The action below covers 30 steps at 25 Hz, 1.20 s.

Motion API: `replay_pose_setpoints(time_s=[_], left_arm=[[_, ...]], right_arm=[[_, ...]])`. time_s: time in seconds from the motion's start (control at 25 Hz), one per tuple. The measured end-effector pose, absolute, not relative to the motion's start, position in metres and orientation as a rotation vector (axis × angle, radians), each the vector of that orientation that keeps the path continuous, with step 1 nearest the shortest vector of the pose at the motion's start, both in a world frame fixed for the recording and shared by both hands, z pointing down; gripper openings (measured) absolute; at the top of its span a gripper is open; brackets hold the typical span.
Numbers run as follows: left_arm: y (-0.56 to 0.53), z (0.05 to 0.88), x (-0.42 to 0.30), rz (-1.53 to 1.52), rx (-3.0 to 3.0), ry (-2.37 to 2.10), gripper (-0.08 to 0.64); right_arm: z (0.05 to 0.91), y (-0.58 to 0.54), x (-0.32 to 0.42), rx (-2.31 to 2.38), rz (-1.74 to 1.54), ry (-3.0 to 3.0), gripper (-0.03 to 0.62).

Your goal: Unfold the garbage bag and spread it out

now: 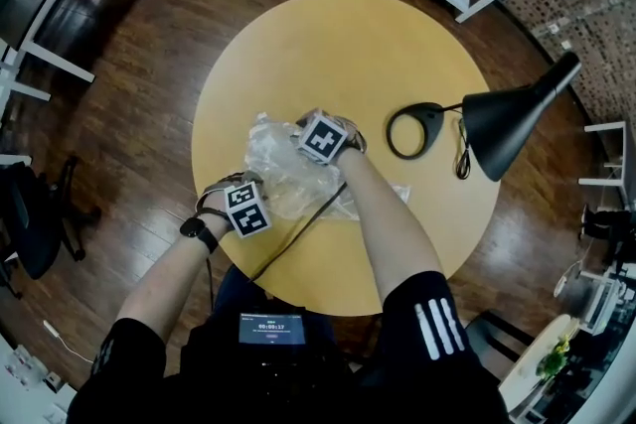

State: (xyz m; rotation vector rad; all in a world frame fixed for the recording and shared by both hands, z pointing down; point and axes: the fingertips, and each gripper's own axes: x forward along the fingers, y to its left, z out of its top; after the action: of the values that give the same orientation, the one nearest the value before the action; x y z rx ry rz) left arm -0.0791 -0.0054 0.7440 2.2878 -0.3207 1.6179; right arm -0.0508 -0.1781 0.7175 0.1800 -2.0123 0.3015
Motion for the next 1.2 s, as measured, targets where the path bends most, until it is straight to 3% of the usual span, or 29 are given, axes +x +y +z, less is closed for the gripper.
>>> replay_pose_setpoints(time_s=[0.2, 0.68, 1.2], left_arm=[[-0.004, 0.745, -0.083, 1.609, 2.294, -0.329, 0.164], [0.026, 0.745, -0.117, 1.682, 2.262, -0.302, 0.166], [0.036, 0.743, -0.162, 1.643, 2.17, -0.384, 0.167]], right_arm=[[0.736, -0.163, -0.044, 0.167, 0.297, -1.968, 0.012], [0.686, -0.237, -0.021, 0.519, 0.309, -2.076, 0.011], [0.723, -0.273, 0.025, 0.744, 0.276, -1.867, 0.011]])
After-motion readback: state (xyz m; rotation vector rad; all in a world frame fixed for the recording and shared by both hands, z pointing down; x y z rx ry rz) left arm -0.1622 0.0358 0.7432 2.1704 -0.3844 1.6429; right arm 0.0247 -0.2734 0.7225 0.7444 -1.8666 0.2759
